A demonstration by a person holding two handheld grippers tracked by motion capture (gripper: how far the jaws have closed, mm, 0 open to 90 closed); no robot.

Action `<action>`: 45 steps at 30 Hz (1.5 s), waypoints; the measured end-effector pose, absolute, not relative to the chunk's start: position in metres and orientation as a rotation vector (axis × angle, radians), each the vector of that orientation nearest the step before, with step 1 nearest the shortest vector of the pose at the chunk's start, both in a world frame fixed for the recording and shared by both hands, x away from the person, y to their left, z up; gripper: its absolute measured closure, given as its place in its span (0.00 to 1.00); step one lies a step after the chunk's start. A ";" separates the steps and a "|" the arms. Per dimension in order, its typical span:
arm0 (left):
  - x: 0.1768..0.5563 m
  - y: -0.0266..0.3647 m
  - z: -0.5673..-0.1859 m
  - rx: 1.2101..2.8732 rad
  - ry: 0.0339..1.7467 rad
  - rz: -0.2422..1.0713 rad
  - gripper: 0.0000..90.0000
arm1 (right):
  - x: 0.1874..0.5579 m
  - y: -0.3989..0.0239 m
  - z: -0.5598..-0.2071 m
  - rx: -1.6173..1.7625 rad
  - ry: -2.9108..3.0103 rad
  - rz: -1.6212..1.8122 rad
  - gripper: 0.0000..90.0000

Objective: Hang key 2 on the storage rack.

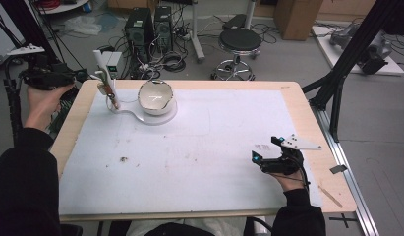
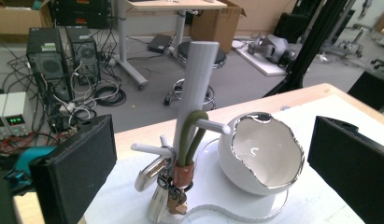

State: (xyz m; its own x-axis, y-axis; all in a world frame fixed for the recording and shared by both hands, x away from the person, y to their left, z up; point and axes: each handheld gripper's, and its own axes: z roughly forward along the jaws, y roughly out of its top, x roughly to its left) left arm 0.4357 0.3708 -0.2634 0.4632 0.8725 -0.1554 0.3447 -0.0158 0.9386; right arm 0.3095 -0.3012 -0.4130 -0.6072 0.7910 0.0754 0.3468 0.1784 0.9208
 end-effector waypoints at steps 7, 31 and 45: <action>0.427 0.368 -0.268 1.592 1.080 0.591 0.02 | 0.309 -0.301 -0.412 1.064 2.033 1.418 0.01; 0.391 0.338 -0.291 1.643 1.015 0.625 0.02 | 0.309 -0.300 -0.412 1.065 2.036 1.413 0.01; 0.381 0.321 -0.321 1.686 0.978 0.524 0.02 | 0.309 -0.300 -0.412 1.061 2.036 1.410 0.01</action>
